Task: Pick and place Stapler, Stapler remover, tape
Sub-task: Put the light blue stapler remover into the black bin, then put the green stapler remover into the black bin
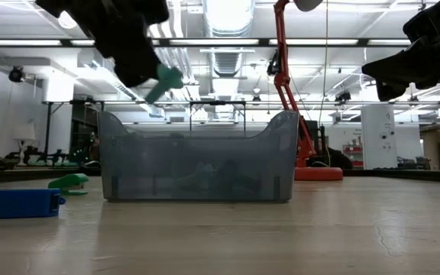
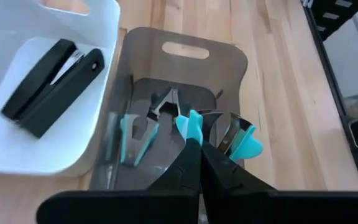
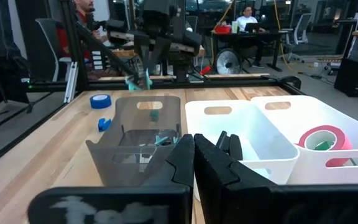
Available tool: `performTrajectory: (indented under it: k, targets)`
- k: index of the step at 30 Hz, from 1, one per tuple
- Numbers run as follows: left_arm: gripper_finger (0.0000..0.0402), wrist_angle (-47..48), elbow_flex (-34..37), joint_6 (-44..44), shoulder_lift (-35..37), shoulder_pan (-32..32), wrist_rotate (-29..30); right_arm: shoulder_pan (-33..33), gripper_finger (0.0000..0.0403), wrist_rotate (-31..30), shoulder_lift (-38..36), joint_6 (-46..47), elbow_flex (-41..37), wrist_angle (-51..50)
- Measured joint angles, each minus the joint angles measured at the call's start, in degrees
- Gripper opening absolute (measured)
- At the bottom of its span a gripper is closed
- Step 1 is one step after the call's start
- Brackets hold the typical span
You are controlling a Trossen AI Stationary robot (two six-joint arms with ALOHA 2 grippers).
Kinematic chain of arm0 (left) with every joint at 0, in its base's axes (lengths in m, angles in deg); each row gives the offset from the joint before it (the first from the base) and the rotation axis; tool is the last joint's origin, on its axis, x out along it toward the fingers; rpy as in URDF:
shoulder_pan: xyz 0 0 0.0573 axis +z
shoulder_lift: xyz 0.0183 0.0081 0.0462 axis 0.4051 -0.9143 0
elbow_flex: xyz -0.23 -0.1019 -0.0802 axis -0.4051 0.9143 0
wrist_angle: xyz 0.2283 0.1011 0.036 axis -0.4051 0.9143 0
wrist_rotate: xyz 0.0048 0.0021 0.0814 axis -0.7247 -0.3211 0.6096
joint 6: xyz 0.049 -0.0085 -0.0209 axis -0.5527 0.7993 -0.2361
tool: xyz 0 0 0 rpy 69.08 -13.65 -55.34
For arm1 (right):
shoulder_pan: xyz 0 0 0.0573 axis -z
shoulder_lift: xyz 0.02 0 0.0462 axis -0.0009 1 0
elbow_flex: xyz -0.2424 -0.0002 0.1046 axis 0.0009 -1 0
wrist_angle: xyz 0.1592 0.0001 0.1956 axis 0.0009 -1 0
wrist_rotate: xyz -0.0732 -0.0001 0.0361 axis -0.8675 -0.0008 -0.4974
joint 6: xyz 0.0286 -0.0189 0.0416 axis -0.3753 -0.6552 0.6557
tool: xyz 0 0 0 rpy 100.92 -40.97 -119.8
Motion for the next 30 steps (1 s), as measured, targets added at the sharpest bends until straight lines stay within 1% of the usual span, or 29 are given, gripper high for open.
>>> performTrajectory:
  k: [3, 10, 14, 18, 22, 27, 30]
  targets:
    - [0.0004, -2.89, 0.00, 0.02, -3.32, -0.02, -1.11, 0.01, 0.0008, 0.00, 0.00, 0.09, 0.00, 0.00]
    - [0.0005, -4.12, 0.00, 0.09, -9.24, 0.02, -0.95, 0.02, 0.0008, -0.02, 0.01, 0.03, 0.00, 0.00]
    - [0.0012, -6.34, -0.05, 2.84, -11.38, 0.02, -0.72, 0.01, 0.0008, -0.01, 0.01, 0.11, 0.00, 0.00]
    - [0.0023, -6.14, -0.45, 3.64, -12.05, 0.02, -0.87, 0.02, 0.0008, -0.01, 0.02, 0.14, 0.00, 0.00]
    - [0.0043, -6.44, -0.52, 5.97, -11.38, 0.00, -0.87, 0.01, 0.0008, -0.01, 0.00, 0.10, 0.00, 0.00]
    - [0.0089, -7.05, -0.61, 6.13, -9.78, 0.00, -0.93, 0.02, 0.0008, 0.00, 0.02, 0.08, 0.00, 0.00]
    - [0.0114, -6.74, -1.11, 4.99, -7.48, -0.23, -3.41, 0.02, 0.0009, -0.01, 0.02, 0.02, 0.00, 0.00]
